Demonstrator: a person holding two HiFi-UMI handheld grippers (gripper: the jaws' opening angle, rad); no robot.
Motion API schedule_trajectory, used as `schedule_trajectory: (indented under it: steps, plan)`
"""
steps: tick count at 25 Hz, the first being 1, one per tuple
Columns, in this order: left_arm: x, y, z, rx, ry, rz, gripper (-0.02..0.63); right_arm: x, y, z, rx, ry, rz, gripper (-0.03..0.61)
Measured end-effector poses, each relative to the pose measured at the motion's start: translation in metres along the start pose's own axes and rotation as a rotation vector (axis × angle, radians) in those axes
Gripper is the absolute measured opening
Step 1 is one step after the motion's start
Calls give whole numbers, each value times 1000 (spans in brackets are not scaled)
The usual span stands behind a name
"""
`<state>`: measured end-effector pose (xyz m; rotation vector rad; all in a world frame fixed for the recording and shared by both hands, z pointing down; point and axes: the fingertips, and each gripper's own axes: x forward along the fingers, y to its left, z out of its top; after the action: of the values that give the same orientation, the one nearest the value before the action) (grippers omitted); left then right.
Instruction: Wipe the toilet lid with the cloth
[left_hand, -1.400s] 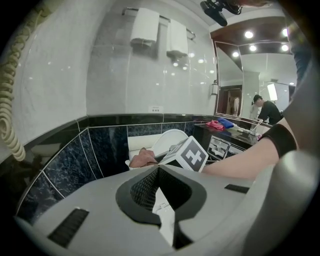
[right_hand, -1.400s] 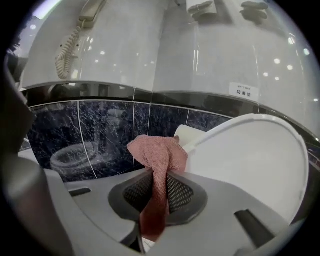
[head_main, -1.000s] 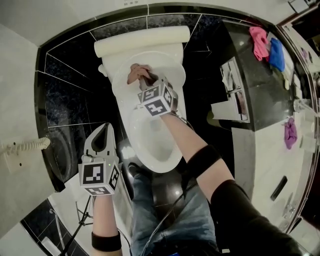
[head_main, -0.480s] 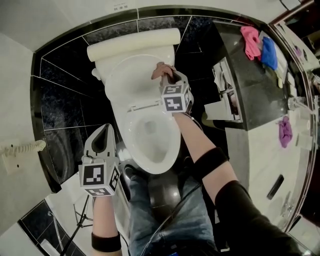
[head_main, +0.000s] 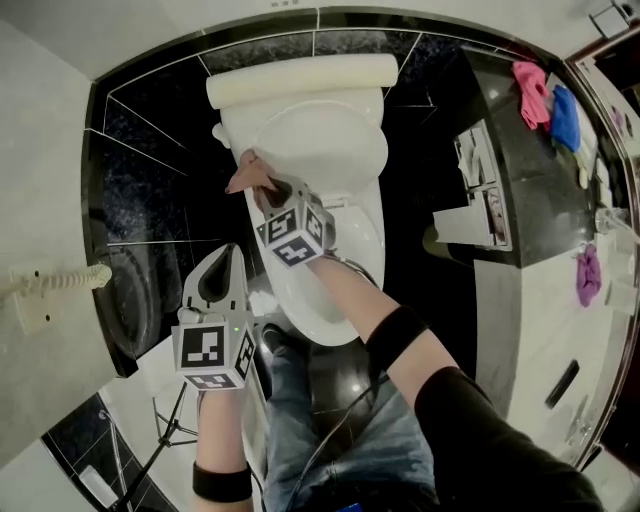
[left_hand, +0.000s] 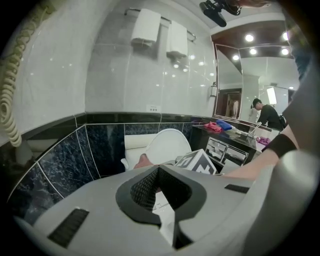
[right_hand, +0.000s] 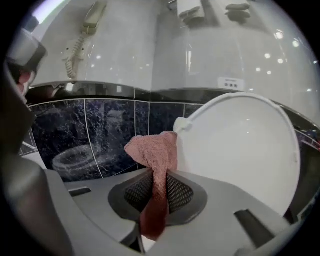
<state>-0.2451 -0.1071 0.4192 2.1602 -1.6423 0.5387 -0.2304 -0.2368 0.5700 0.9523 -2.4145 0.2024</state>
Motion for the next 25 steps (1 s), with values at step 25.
schedule_trajectory:
  steps: [25]
  plan:
    - [22, -24, -9, 0, 3, -21, 2, -71, -205, -98, 124, 147, -380, 71]
